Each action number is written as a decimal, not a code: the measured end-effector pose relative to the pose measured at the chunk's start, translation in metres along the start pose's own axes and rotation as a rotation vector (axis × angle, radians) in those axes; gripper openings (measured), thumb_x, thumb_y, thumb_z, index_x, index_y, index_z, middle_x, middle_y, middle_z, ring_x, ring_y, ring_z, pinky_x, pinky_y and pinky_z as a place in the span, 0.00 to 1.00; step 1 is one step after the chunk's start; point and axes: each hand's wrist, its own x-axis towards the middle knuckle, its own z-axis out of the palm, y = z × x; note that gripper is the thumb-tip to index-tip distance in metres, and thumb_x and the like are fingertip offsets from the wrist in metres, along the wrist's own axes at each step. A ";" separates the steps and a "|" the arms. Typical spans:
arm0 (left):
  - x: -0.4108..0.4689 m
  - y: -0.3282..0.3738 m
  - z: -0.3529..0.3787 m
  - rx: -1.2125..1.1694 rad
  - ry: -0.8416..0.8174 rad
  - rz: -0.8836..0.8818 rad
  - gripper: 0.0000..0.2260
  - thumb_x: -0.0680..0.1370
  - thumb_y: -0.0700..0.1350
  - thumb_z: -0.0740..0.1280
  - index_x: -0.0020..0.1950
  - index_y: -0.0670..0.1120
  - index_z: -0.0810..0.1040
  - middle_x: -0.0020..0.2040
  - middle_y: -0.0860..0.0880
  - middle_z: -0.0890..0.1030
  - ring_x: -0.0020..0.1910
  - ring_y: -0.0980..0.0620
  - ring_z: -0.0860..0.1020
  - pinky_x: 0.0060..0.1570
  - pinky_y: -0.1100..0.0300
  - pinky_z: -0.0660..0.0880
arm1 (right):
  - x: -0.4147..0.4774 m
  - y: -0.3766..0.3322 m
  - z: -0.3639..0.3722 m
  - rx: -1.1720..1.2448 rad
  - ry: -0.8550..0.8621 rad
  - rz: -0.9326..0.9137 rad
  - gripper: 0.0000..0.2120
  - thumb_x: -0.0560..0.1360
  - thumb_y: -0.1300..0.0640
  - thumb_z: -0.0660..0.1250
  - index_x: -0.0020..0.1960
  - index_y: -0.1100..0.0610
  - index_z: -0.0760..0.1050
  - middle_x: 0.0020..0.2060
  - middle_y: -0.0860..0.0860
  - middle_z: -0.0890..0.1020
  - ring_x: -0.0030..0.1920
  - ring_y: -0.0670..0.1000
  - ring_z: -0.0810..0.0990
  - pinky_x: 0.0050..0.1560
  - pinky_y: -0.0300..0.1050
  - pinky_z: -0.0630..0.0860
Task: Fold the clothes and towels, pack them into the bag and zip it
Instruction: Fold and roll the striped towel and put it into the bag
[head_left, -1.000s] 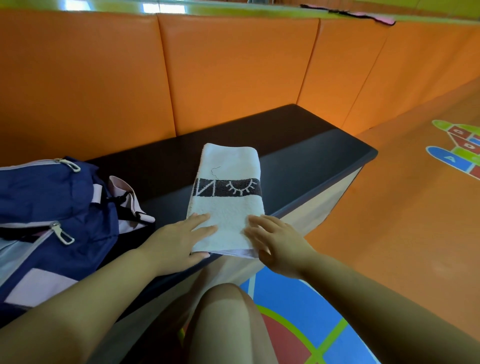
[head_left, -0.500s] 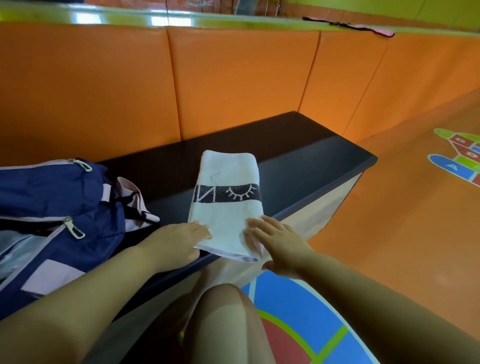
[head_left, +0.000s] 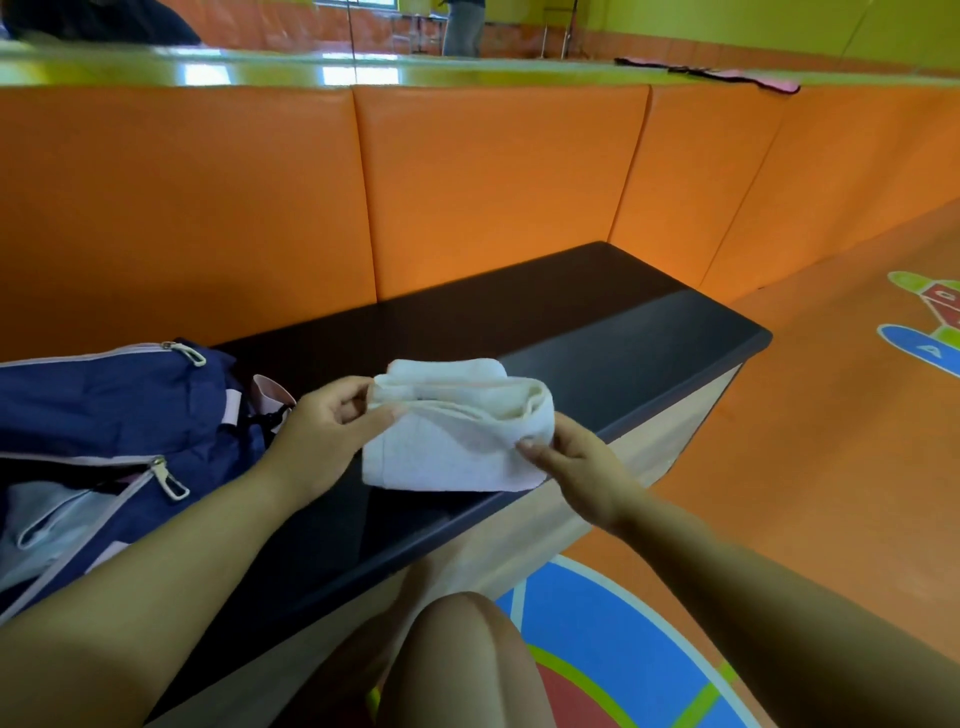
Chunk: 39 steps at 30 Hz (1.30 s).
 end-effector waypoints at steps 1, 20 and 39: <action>0.002 0.000 -0.001 -0.078 -0.015 -0.054 0.17 0.67 0.53 0.75 0.52 0.50 0.80 0.49 0.50 0.85 0.50 0.53 0.82 0.50 0.58 0.78 | 0.004 -0.002 -0.003 0.049 0.020 0.010 0.14 0.79 0.47 0.59 0.61 0.49 0.73 0.55 0.47 0.80 0.55 0.50 0.79 0.61 0.54 0.76; 0.027 -0.041 0.025 -0.012 0.137 -0.310 0.07 0.78 0.46 0.65 0.49 0.60 0.73 0.47 0.60 0.79 0.45 0.63 0.77 0.38 0.68 0.70 | 0.079 -0.006 -0.003 0.024 0.030 0.133 0.14 0.77 0.49 0.65 0.59 0.54 0.73 0.50 0.50 0.81 0.48 0.51 0.82 0.53 0.53 0.80; 0.015 -0.065 0.016 0.895 -0.220 0.083 0.29 0.72 0.65 0.54 0.68 0.52 0.68 0.68 0.55 0.68 0.69 0.51 0.65 0.67 0.57 0.63 | 0.058 0.020 0.006 -0.857 -0.221 -0.261 0.31 0.75 0.39 0.62 0.73 0.50 0.60 0.73 0.47 0.63 0.73 0.49 0.59 0.72 0.50 0.60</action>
